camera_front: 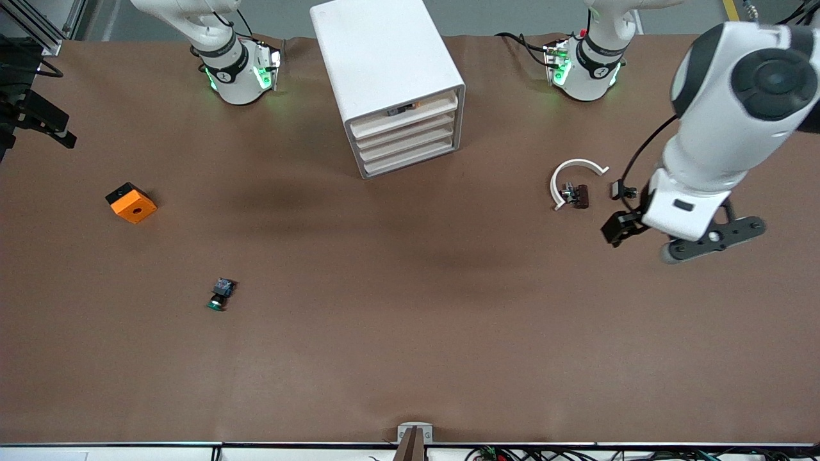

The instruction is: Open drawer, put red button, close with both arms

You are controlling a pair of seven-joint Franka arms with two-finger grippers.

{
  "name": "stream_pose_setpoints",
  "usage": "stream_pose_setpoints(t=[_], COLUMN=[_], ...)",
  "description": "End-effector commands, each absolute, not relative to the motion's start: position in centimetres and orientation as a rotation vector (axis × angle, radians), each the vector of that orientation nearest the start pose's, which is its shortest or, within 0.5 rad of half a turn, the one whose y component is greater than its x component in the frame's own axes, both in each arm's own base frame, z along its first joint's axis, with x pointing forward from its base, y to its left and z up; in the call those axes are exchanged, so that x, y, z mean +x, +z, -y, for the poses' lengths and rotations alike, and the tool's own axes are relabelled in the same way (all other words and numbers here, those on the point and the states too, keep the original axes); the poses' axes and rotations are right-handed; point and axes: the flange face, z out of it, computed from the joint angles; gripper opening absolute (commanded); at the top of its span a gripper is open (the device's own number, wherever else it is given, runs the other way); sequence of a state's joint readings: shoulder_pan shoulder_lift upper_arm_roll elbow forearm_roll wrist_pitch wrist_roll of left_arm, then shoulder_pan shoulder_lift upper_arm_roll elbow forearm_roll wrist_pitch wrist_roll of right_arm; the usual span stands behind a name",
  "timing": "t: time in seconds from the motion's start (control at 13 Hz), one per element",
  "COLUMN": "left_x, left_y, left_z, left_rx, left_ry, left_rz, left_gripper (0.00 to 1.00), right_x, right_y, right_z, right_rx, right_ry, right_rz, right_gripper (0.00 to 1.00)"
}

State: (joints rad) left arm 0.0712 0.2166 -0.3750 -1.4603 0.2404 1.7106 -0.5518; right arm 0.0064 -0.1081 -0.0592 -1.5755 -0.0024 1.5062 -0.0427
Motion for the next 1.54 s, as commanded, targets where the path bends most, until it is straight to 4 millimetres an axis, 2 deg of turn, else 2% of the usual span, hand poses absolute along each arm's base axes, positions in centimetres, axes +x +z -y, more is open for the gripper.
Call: stream_pose_setpoints(t=[0.0, 0.23, 0.46, 0.77, 0.92, 1.15, 1.46], left_x=[59.2, 57.1, 55.2, 51.9, 50.3, 49.6, 49.6], left_y=[60.2, 62.8, 65.0, 66.4, 66.9, 66.9, 67.1], left_z=[11.5, 7.0, 3.5, 2.5, 2.0, 2.6, 2.9], left_rx=[-2.986, -3.017, -3.081, -3.08, -3.136, -3.129, -3.099], left_ry=[-0.159, -0.097, -0.047, -0.042, -0.054, -0.014, -0.027], left_rz=[0.239, 0.131, 0.168, 0.193, 0.229, 0.21, 0.195], left_gripper=[1.0, 1.0, 1.0, 1.0, 1.0, 1.0, 1.0], right_x=[51.5, 51.4, 51.5, 51.4, 51.5, 51.4, 51.4], right_y=[67.8, 67.9, 67.8, 67.9, 67.8, 67.9, 67.9], right_z=[3.1, 3.1, 3.1, 3.1, 3.1, 3.1, 3.1], right_rx=[-3.132, -3.132, -3.133, -3.133, -3.133, -3.135, -3.135], right_ry=[-0.058, -0.061, -0.058, -0.06, -0.058, -0.06, -0.06], right_rz=[-0.044, -0.044, -0.045, -0.045, -0.045, -0.045, -0.045], right_gripper=[1.0, 1.0, 1.0, 1.0, 1.0, 1.0, 1.0])
